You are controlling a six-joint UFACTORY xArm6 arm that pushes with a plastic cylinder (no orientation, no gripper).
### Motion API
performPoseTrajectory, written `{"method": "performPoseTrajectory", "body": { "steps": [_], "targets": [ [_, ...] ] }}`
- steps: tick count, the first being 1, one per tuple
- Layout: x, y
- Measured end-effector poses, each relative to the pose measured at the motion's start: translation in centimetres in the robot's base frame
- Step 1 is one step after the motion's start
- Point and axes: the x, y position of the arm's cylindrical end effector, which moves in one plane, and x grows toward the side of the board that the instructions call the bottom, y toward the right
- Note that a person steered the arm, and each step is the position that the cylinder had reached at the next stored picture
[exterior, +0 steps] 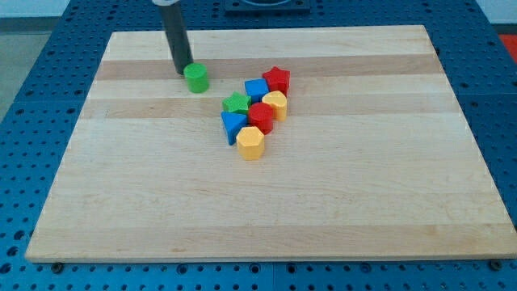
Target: Push the green circle diagonally left above the green star
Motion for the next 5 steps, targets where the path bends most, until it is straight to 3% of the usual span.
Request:
{"method": "performPoseTrajectory", "body": {
  "steps": [1, 3, 5],
  "targets": [
    [0.3, 0.8],
    [0.3, -6.1],
    [0.3, 2.4]
  ]
}}
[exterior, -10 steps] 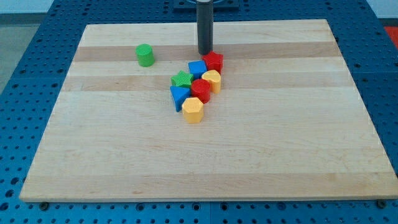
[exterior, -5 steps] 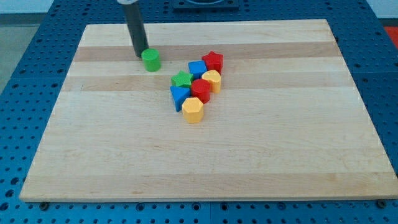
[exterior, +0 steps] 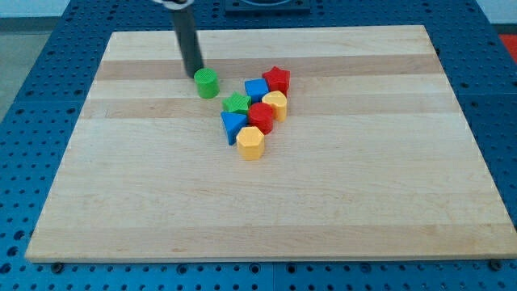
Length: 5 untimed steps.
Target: Push the green circle diagonally left above the green star
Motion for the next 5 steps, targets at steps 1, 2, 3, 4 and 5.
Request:
{"method": "performPoseTrajectory", "body": {
  "steps": [1, 2, 3, 4, 5],
  "targets": [
    [0.7, 3.5],
    [1.3, 5.3],
    [1.4, 5.5],
    [2.5, 5.5],
    [2.8, 5.5]
  ]
}}
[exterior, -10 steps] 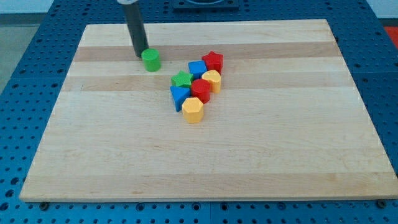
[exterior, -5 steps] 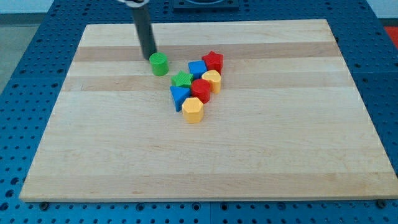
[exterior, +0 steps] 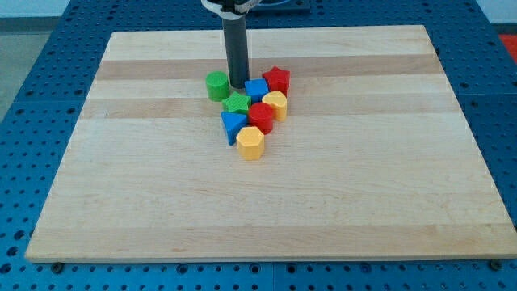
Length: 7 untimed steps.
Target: Push the green circle diagonally left above the green star
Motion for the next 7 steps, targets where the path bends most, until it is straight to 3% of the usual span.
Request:
{"method": "performPoseTrajectory", "body": {
  "steps": [2, 7],
  "targets": [
    [-3.7, -4.8],
    [-0.5, -6.1]
  ]
}}
